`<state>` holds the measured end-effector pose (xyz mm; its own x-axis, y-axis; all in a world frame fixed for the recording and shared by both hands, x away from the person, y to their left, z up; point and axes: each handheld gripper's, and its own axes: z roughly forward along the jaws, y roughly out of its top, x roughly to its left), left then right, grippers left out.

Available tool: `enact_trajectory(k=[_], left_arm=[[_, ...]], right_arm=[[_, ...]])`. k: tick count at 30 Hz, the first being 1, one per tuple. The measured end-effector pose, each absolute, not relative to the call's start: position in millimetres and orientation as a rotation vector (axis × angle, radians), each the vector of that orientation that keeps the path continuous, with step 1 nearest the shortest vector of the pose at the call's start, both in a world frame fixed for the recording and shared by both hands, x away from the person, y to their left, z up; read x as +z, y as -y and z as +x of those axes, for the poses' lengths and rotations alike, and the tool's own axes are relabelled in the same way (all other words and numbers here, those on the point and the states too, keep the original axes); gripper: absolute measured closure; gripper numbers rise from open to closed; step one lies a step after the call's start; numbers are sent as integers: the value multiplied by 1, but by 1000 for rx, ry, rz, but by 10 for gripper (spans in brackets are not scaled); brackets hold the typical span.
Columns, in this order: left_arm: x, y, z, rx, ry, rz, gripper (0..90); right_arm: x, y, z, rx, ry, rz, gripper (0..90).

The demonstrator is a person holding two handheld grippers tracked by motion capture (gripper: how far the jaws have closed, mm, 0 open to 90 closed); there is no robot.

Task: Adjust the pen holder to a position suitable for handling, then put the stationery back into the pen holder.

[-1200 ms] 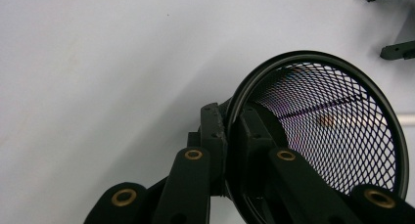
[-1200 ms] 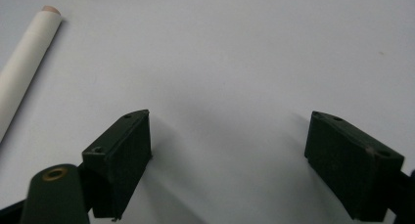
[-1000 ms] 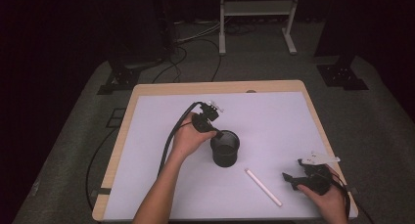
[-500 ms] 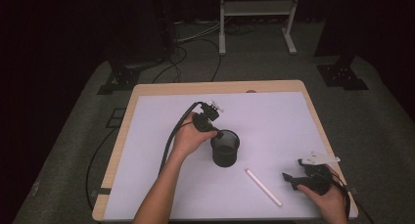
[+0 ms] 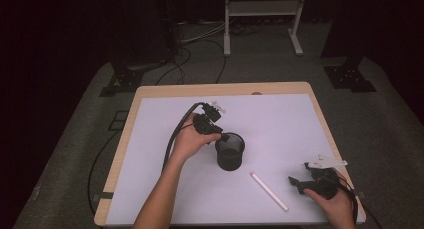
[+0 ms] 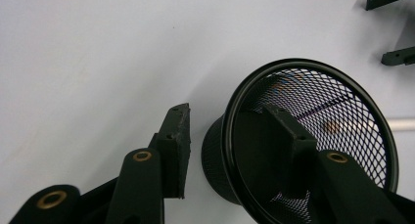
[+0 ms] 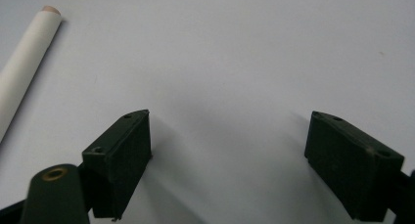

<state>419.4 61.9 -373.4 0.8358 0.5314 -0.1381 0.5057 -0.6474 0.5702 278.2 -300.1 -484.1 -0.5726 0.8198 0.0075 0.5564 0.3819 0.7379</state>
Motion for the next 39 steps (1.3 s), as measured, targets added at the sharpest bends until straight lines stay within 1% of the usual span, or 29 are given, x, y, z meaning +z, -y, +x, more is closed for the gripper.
enact_trajectory(k=[3,4,15,28,39], left_arm=[[-371,-63,418,54,-746,2387,508],[-369,-64,416,56,-745,2384,482],[-363,-81,408,77,-741,2326,401],[-358,-100,397,111,-745,2303,374],[-367,-126,384,147,-777,2309,349]], right_arm=[[-484,300,278,1012,-2287,1197,162],[-484,300,278,1013,-2287,1197,162],[-484,300,278,1013,-2286,1197,162],[-484,300,278,1014,-2285,1193,162],[-484,300,278,1008,-2288,1196,162]])
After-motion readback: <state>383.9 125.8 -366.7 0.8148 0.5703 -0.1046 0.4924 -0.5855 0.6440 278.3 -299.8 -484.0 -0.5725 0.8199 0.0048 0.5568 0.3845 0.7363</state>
